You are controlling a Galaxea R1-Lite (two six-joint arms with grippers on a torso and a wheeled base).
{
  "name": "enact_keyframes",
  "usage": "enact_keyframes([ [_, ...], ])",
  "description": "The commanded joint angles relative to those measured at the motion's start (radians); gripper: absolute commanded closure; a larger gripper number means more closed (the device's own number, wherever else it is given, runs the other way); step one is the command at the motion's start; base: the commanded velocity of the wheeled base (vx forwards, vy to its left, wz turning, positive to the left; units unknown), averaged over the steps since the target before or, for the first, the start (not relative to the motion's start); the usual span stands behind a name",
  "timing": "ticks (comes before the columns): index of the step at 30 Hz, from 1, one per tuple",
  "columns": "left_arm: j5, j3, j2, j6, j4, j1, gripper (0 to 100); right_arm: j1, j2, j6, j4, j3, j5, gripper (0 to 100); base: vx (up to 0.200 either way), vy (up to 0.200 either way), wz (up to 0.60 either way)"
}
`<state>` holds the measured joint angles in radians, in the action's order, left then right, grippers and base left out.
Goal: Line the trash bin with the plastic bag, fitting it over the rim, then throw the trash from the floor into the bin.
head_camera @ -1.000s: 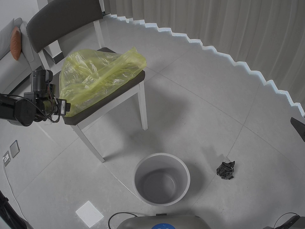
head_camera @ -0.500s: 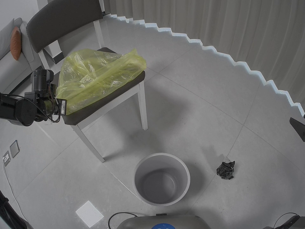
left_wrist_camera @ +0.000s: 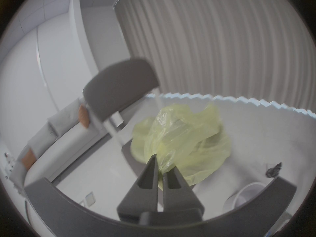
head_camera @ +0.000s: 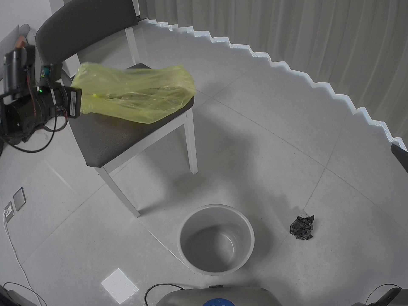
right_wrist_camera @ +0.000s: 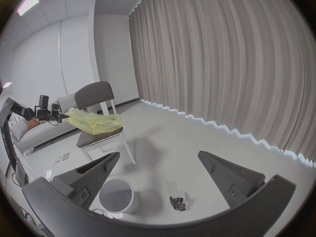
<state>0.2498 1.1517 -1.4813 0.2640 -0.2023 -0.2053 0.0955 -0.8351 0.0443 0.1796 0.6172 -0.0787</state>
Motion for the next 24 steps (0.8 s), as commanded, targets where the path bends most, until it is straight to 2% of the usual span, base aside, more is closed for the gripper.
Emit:
enact_keyframes([
  [1, -0.044, 0.066, 0.196, 0.096, 0.026, -0.171, 100, 0.012, -0.096, -0.001, -0.003, 0.095, 0.007, 0, 0.0, 0.0, 0.0],
  [3, -0.044, 0.092, 0.208, 0.118, 0.047, -0.209, 100, 0.012, -0.125, -0.001, -0.002, 0.108, 0.007, 0, 0.0, 0.0, 0.0],
  [4, -0.044, 0.151, 0.228, 0.147, 0.106, -0.289, 100, 0.012, -0.18, -0.001, -0.002, 0.134, 0.005, 0, 0.0, 0.0, 0.0],
  [7, -0.044, 0.25, 0.242, 0.158, 0.213, -0.424, 100, 0.013, -0.272, -0.001, 0.003, 0.174, 0.002, 0, 0.0, 0.0, 0.0],
  [8, -0.044, 0.26, 0.242, 0.159, 0.224, -0.436, 100, 0.013, -0.282, -0.001, 0.003, 0.177, 0.002, 0, 0.0, 0.0, 0.0],
  [9, -0.044, 0.307, 0.245, 0.159, 0.274, -0.505, 100, 0.018, -0.331, -0.001, 0.006, 0.199, -0.006, 0, 0.0, 0.0, 0.0],
  [12, -0.044, 0.382, 0.245, 0.159, 0.368, -0.595, 100, 0.039, -0.403, 0.0, 0.008, 0.234, -0.01, 0, 0.0, 0.0, 0.0],
  [15, -0.052, 0.413, 0.248, 0.158, 0.419, -0.652, 100, 0.058, -0.446, 0.013, 0.008, 0.256, -0.012, 0, 0.0, 0.0, 0.0],
  [18, -0.067, 0.413, 0.256, 0.158, 0.429, -0.718, 100, 0.11, -0.492, 0.082, 0.006, 0.286, -0.015, 0, 0.0, 0.0, 0.0],
  [24, -0.067, 0.402, 0.254, 0.153, 0.428, -0.76, 100, 0.158, -0.532, 0.123, 0.006, 0.276, -0.015, 0, 0.0, 0.0, 0.0],
])
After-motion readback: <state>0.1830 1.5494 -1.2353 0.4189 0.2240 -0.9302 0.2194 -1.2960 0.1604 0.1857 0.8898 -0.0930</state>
